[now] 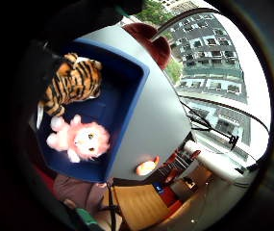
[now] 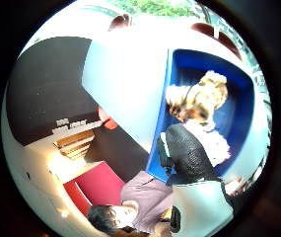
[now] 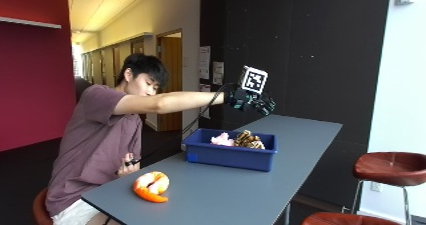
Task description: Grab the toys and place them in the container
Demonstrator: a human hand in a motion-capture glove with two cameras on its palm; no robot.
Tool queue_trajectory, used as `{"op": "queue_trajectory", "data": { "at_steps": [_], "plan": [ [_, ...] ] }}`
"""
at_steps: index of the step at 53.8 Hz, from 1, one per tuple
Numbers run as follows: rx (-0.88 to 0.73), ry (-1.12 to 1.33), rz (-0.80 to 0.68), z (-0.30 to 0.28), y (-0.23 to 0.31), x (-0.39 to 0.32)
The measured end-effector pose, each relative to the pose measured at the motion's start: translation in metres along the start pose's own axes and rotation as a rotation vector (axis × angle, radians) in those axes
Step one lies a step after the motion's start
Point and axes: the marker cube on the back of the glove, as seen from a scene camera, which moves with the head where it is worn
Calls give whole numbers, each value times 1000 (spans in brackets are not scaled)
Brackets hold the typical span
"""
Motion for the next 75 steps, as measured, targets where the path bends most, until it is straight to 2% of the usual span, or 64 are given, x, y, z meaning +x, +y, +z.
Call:
{"op": "queue_trajectory", "data": {
  "at_steps": [2,5,7,11,14,16,22,26,30,34,43,58,64,70,75],
  "plan": [
    [10,-4,14,-8,11,10],
    [22,-68,-133,-21,38,28],
    [29,-86,-171,-28,55,45],
    [45,-57,-116,-34,84,78],
    [35,-15,14,-33,111,107],
    [29,3,27,-30,133,123],
    [0,28,32,-2,193,180],
    [-40,36,-66,27,232,217],
    [-70,30,-5,57,253,249],
    [-100,-9,-17,88,268,271],
    [-139,-115,6,170,275,310],
    [-153,-112,-17,303,263,307],
    [1,-95,-4,321,266,302],
    [259,-124,24,324,267,305],
    [352,-140,26,321,265,304]
  ]
}}
